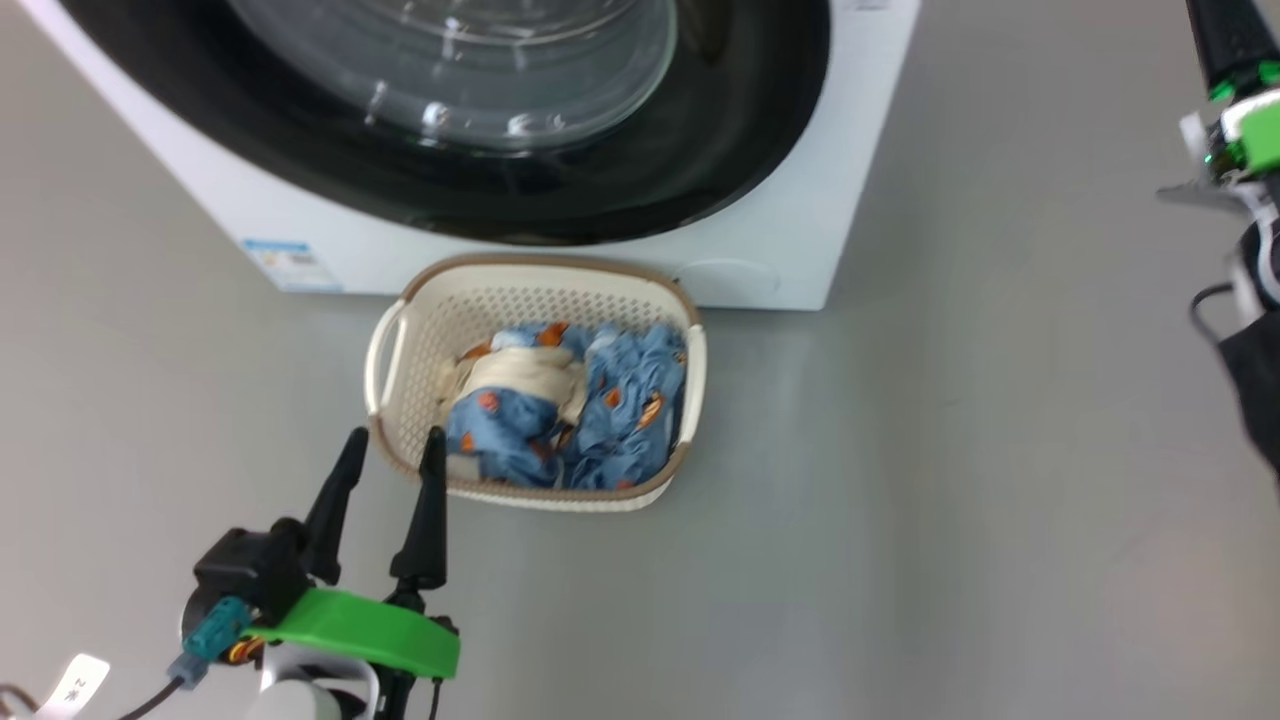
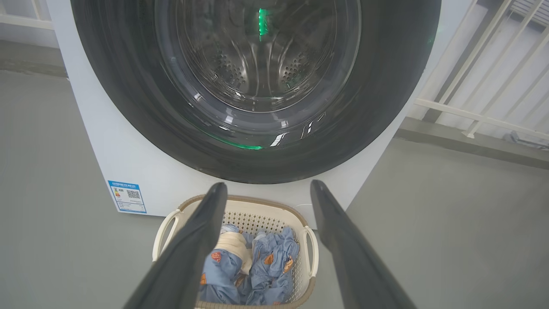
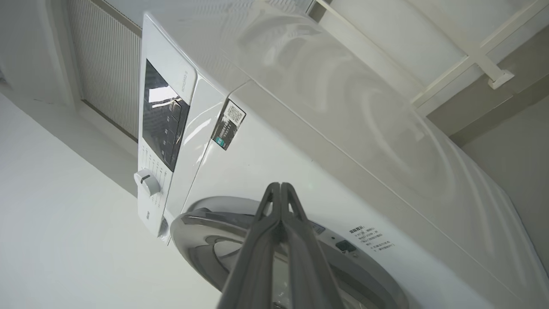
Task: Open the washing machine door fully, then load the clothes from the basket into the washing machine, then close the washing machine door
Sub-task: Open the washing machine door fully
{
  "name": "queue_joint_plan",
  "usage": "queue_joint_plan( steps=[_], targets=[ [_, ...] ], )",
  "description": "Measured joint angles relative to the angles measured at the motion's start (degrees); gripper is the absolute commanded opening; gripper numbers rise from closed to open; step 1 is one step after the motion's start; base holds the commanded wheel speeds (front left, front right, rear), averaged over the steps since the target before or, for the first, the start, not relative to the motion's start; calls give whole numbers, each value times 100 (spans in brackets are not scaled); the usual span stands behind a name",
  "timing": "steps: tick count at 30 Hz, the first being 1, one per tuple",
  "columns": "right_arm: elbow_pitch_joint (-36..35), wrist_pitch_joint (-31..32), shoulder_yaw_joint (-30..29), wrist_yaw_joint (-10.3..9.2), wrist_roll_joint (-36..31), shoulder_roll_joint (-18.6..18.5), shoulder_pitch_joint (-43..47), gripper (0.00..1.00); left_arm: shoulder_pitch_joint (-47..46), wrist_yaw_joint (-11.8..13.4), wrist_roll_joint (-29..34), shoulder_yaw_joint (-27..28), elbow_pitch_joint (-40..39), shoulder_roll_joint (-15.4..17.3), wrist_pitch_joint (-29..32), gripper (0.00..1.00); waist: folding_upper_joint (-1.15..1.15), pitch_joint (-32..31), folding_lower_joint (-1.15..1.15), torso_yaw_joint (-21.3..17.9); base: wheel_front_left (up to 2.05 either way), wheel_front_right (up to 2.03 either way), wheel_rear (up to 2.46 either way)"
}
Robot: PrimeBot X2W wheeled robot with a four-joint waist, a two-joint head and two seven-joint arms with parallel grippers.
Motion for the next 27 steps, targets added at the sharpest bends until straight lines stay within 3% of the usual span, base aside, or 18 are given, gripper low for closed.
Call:
queue_joint_plan(
  steps=[13, 27],
  targets=[
    [854, 1971, 280, 0, 815, -304, -1079, 0, -378, 0, -200, -409, -164, -59, 0, 100, 0, 652, 0, 573, 0, 0, 0],
    [1300, 2664, 489, 0, 784, -281, -2075, 0, -784, 0, -434, -603, -332, -89, 0, 100, 0, 1410, 0, 990, 0, 0, 0]
  ],
)
